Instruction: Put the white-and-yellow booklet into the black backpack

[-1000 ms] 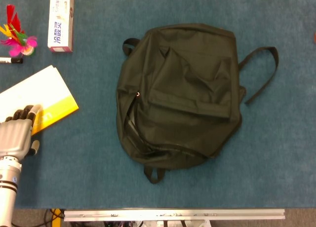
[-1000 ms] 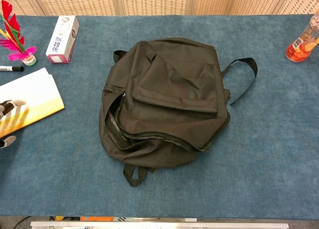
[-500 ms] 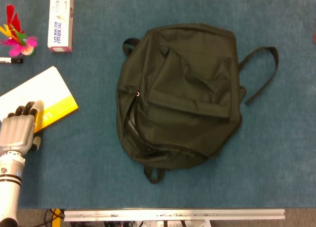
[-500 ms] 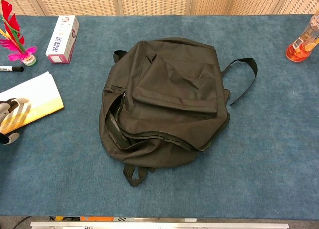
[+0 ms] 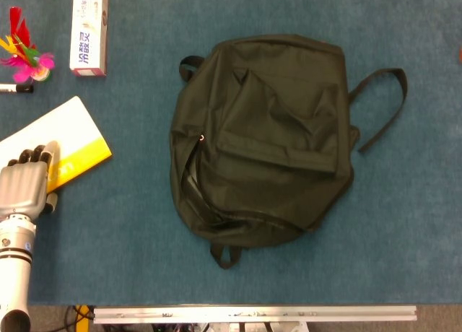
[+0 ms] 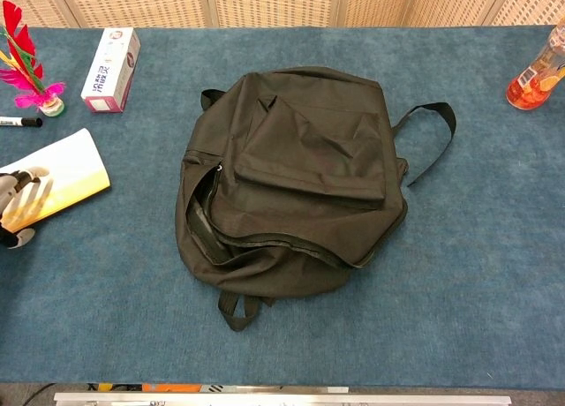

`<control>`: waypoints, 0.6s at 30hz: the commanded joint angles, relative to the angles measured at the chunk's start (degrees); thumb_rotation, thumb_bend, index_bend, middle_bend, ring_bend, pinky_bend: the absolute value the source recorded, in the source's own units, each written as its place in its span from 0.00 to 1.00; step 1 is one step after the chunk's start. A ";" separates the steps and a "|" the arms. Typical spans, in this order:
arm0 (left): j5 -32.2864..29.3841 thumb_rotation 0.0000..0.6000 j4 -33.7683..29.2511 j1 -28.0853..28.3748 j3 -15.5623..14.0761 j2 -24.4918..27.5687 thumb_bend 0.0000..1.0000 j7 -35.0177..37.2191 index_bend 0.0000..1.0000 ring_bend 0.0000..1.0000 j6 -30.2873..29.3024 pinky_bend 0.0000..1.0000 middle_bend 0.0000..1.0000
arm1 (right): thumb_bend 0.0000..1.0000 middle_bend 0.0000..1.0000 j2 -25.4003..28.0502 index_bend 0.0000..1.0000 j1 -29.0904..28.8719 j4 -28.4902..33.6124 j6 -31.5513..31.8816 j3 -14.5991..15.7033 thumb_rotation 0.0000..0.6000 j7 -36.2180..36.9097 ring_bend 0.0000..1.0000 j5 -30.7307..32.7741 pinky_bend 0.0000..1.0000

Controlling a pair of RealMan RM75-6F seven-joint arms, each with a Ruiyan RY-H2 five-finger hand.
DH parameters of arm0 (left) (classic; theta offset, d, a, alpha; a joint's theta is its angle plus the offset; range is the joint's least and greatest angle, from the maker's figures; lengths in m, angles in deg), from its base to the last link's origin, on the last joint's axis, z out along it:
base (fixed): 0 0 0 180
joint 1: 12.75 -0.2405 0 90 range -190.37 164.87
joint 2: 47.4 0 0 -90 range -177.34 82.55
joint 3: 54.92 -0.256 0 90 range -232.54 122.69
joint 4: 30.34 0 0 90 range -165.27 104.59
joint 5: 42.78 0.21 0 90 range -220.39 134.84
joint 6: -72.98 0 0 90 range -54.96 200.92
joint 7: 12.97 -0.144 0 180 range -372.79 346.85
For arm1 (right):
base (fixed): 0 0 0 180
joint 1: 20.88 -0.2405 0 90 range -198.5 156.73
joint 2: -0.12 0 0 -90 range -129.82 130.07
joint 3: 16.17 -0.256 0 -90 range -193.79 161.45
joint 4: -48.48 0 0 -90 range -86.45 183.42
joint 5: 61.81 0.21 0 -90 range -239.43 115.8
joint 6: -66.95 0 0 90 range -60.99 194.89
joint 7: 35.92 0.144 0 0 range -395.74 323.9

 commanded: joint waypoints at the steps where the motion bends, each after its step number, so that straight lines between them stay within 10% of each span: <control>1: -0.22 1.00 0.72 0.15 0.26 -0.40 0.31 0.22 0.11 0.16 -0.28 0.25 0.17 | 0.07 0.35 -0.01 0.29 0.06 -0.03 -0.02 0.01 1.00 0.07 0.20 0.05 0.38; 18: 1.14 1.00 5.63 -0.12 1.83 -3.37 0.31 4.34 0.26 0.35 -2.68 0.36 0.34 | 0.07 0.35 0.34 0.29 0.30 0.42 -0.27 0.18 1.00 -0.25 0.20 0.02 0.38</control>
